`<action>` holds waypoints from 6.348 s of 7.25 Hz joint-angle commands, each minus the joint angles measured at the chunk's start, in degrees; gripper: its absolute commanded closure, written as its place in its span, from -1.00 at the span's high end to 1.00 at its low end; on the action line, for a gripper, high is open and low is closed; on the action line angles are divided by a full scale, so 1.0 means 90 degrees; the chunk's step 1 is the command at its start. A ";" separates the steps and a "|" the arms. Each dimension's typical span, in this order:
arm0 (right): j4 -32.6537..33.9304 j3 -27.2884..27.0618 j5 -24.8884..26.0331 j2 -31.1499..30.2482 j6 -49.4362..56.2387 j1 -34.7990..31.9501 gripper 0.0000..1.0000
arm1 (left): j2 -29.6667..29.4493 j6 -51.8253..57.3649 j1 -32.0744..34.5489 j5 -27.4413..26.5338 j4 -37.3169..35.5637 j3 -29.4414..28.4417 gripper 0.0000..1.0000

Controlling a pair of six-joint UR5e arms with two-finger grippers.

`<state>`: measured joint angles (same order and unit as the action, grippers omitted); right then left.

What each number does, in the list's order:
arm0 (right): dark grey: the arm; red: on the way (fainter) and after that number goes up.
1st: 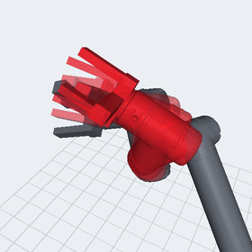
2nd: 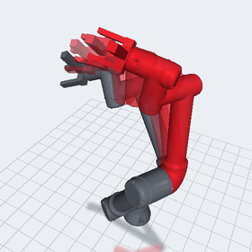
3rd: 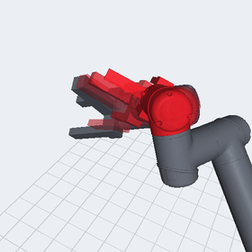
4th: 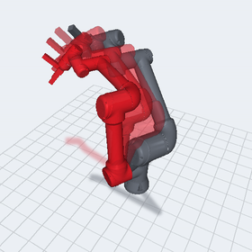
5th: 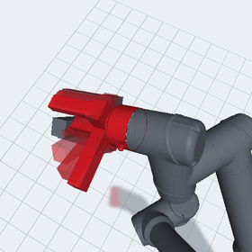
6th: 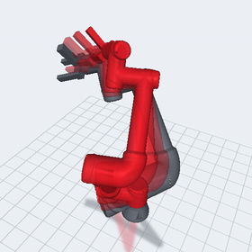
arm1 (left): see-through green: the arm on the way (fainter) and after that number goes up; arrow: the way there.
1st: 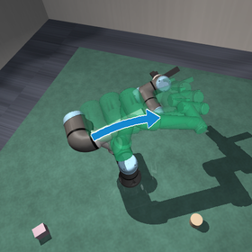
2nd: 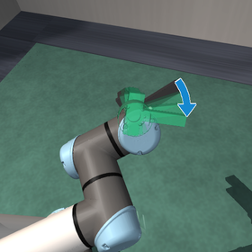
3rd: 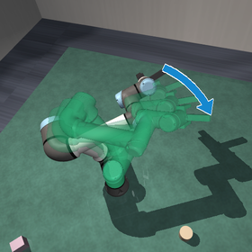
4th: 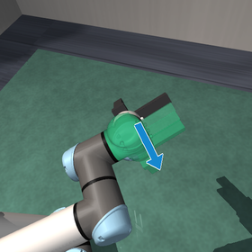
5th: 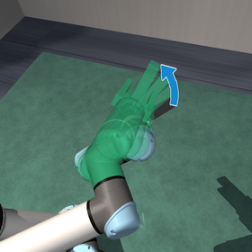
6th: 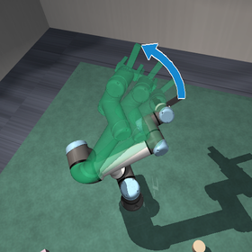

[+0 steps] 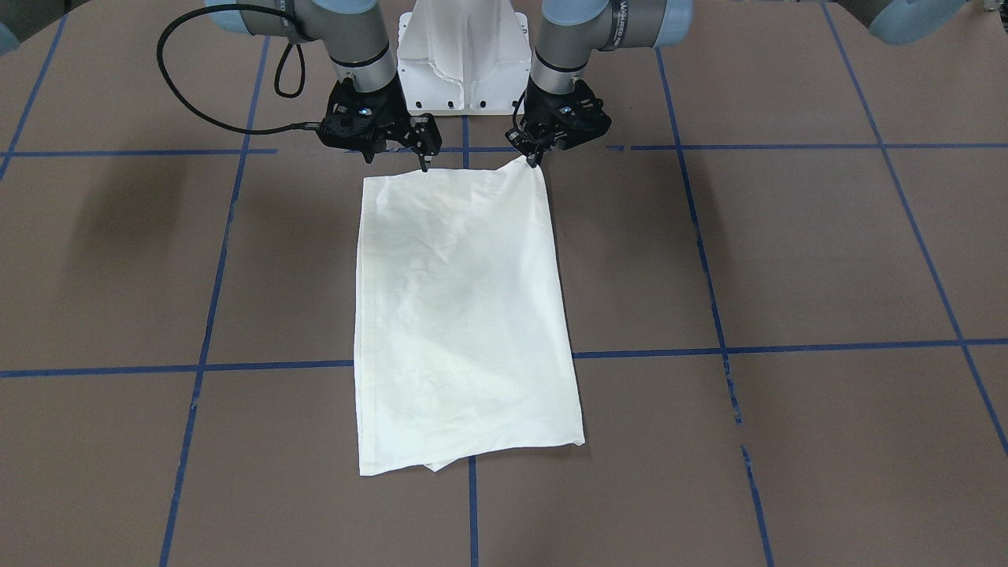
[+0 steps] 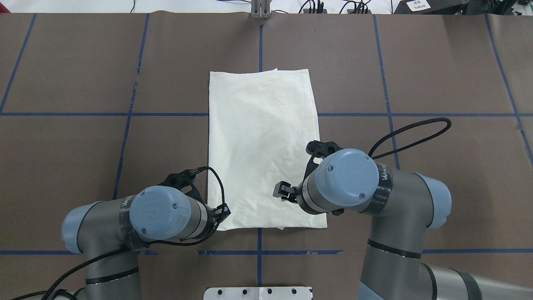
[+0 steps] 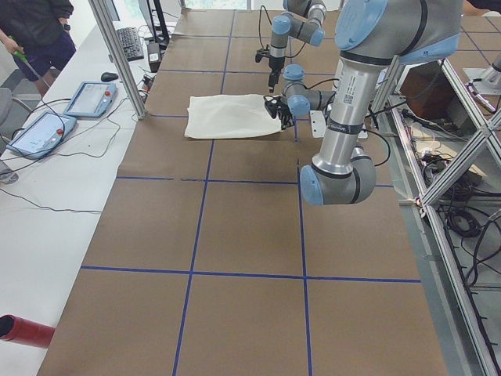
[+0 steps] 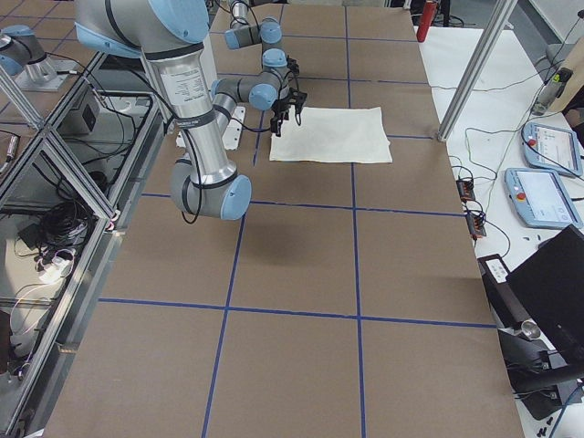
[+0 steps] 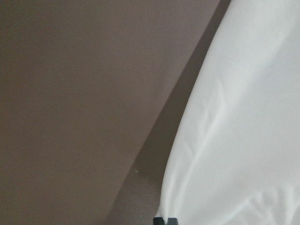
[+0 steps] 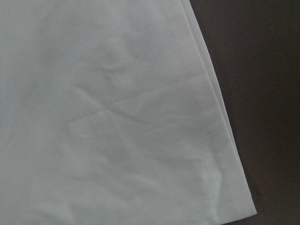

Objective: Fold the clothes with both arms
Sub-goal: 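Grasp the near corners of the folded shirt with both grippers, then lift the near edge with both grippers and fold it toward the far edge, then lower the fold onto the far edge and press it with the right gripper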

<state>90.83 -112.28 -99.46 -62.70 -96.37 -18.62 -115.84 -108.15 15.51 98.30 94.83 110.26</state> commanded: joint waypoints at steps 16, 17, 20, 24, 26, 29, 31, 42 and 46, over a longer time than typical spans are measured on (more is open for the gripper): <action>-0.0366 0.0757 0.0416 -0.0250 -0.1177 0.0516 -0.54 | -0.0087 0.0004 0.0015 0.0015 0.0000 0.0034 -1.00; -0.0366 0.0747 0.0397 -0.0241 -0.1158 0.0468 -0.90 | -0.0087 0.0004 0.0015 0.0005 0.0000 0.0034 -1.00; -0.0356 0.0757 0.0368 -0.0221 -0.1138 0.0350 -1.00 | -0.0097 0.0004 0.0005 0.0005 0.0000 0.0034 -1.00; -0.0366 0.0485 0.0241 -0.0162 -0.1157 0.0252 -1.00 | -0.0010 0.0004 -0.0005 0.0005 -0.0009 0.0247 -1.00; -0.0366 -0.0090 0.0008 -0.0415 -0.1138 0.0242 -1.00 | 0.0078 -0.0005 -0.0121 -0.0005 -0.0019 0.0706 -1.00; -0.0366 -0.1184 -0.0121 -0.0913 -0.1138 0.0720 -1.00 | 0.0323 -0.0015 -0.0667 -0.0014 -0.0952 0.1798 -1.00; -0.0376 -0.0896 -0.0082 -0.0672 -0.1061 0.0799 -1.00 | 0.0265 -0.0015 -0.0717 0.0015 -0.1015 0.1744 -1.00; -0.2337 0.4197 -0.1527 0.2158 -0.0406 -0.2237 -1.00 | -0.1385 0.1752 0.2552 0.0718 0.1274 -0.2351 -1.00; -0.2554 0.4907 -0.1963 0.2289 0.0813 -0.2870 1.00 | -0.1640 0.2229 0.2992 0.0669 0.2343 -0.3676 0.95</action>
<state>68.05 -69.16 -114.48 -42.33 -92.23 -42.16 -130.23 -90.31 41.56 104.44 113.81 79.18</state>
